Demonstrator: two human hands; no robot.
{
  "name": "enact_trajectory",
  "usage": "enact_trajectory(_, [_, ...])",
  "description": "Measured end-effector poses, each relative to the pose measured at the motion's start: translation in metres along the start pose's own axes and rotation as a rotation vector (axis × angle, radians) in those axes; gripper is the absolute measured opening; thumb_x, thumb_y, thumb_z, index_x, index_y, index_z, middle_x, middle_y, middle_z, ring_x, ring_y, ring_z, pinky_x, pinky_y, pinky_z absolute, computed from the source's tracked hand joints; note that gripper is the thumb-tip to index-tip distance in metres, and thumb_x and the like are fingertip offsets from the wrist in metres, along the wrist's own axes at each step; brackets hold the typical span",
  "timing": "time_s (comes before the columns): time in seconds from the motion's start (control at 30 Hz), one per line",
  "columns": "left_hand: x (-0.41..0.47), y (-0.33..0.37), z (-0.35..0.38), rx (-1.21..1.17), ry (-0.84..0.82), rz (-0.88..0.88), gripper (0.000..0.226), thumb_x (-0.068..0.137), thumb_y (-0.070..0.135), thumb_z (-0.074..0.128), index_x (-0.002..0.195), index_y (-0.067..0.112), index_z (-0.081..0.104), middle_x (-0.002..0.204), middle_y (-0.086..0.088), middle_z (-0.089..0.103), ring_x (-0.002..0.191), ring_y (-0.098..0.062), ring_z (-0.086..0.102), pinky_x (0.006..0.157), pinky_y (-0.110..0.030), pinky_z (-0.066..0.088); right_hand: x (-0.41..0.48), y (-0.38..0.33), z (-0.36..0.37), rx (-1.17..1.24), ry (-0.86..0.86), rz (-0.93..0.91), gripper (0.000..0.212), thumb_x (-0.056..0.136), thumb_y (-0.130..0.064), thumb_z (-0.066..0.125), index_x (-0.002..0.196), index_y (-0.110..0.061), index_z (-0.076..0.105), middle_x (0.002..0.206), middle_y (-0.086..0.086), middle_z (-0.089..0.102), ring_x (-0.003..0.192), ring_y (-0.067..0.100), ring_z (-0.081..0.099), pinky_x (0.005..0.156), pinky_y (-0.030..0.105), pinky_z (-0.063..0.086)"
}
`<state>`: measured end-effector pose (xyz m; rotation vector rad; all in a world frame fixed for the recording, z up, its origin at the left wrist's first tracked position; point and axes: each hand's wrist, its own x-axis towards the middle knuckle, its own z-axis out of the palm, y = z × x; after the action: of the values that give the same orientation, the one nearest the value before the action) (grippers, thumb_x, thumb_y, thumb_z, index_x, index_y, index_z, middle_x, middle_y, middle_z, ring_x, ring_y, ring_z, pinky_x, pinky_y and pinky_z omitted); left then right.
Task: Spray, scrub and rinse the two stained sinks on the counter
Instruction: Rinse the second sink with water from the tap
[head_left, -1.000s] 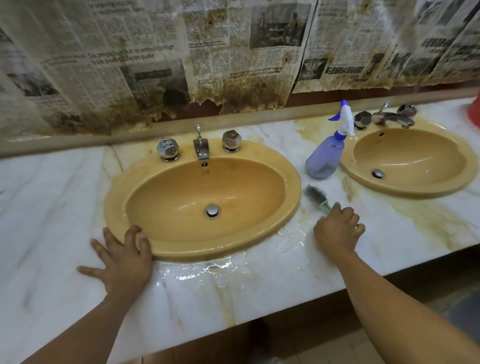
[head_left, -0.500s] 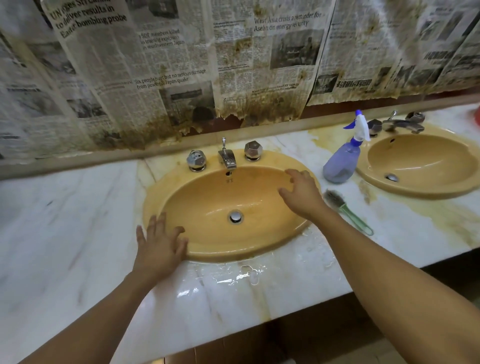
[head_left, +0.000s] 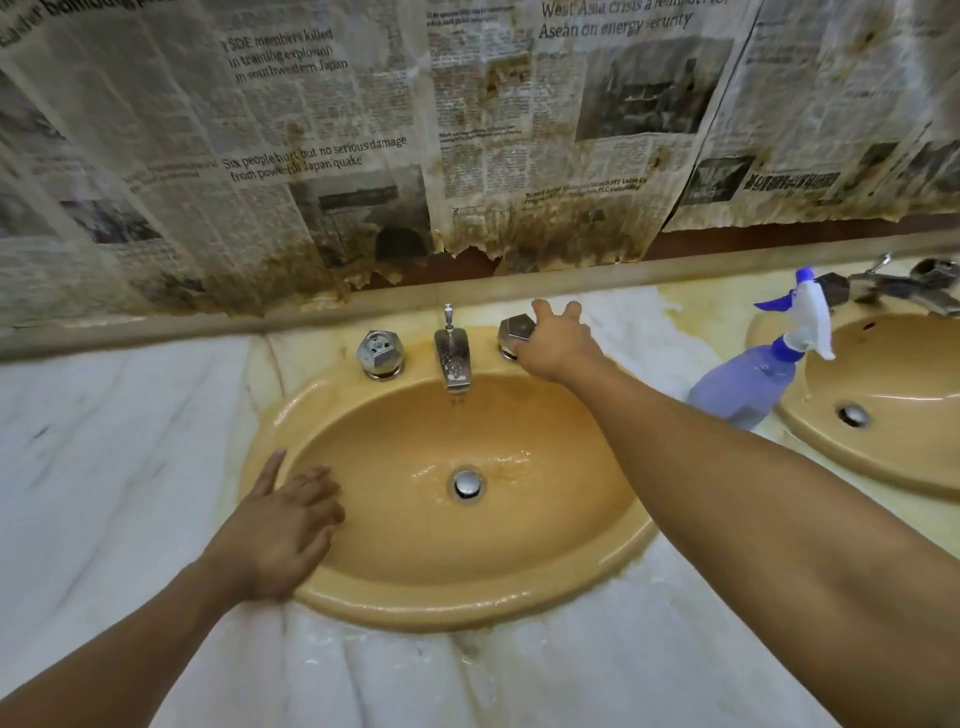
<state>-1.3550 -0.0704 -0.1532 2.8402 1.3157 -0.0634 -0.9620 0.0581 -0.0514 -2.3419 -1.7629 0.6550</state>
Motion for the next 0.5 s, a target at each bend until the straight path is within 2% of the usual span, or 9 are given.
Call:
enact_trajectory(0.13, [0.0,-0.003,0.001,-0.053,0.023,0.01,0.026,0.091,0.039,0.047,0.099,0.037,0.072,0.116,0.016,0.067,0.135,-0.019,0.055,0.121,-0.06,0.017,0.033,0.002,0.017,-0.036,-0.065,-0.049,0.069,0.093,-0.053,0.061,0.148,-0.019,0.036,0.14,0.017,0.04,0.123,0.041,0.052,0.101,0.046,0.049])
enact_trajectory(0.23, [0.002,-0.005,0.003,-0.068,-0.01,0.007,0.028,0.092,0.04,0.045,0.101,0.038,0.071,0.117,0.018,0.066,0.137,-0.019,0.053,0.121,-0.063,0.017,0.042,-0.011,0.026,-0.072,-0.078,-0.11,0.069,0.094,-0.046,0.063,0.149,-0.02,0.031,0.144,0.017,0.033,0.115,0.043,0.058,0.09,0.044,0.052])
enact_trajectory(0.3, [0.002,-0.005,0.003,-0.065,-0.013,0.017,0.027,0.09,0.04,0.046,0.1,0.037,0.071,0.115,0.017,0.066,0.135,-0.019,0.053,0.12,-0.064,0.017,0.044,-0.018,0.034,-0.137,-0.071,-0.134,0.052,0.096,-0.028,0.059,0.141,-0.019,0.035,0.141,0.018,0.031,0.102,0.045,0.056,0.076,0.041,0.047])
enact_trajectory(0.37, [0.003,-0.004,0.002,-0.065,-0.013,0.015,0.027,0.089,0.039,0.046,0.1,0.037,0.071,0.114,0.017,0.066,0.134,-0.02,0.054,0.12,-0.065,0.017,0.046,-0.016,0.038,-0.162,-0.064,-0.147,0.036,0.094,-0.011,0.05,0.128,-0.017,0.038,0.135,0.019,0.032,0.088,0.041,0.051,0.069,0.041,0.041])
enact_trajectory(0.5, [0.002,-0.002,0.002,-0.074,-0.017,0.002,0.028,0.09,0.04,0.045,0.099,0.037,0.071,0.113,0.017,0.066,0.134,-0.02,0.054,0.121,-0.064,0.016,0.053,-0.004,0.032,-0.234,-0.113,-0.288,0.026,0.095,-0.01,0.048,0.116,-0.022,0.041,0.126,0.015,0.034,0.086,0.037,0.051,0.075,0.045,0.05])
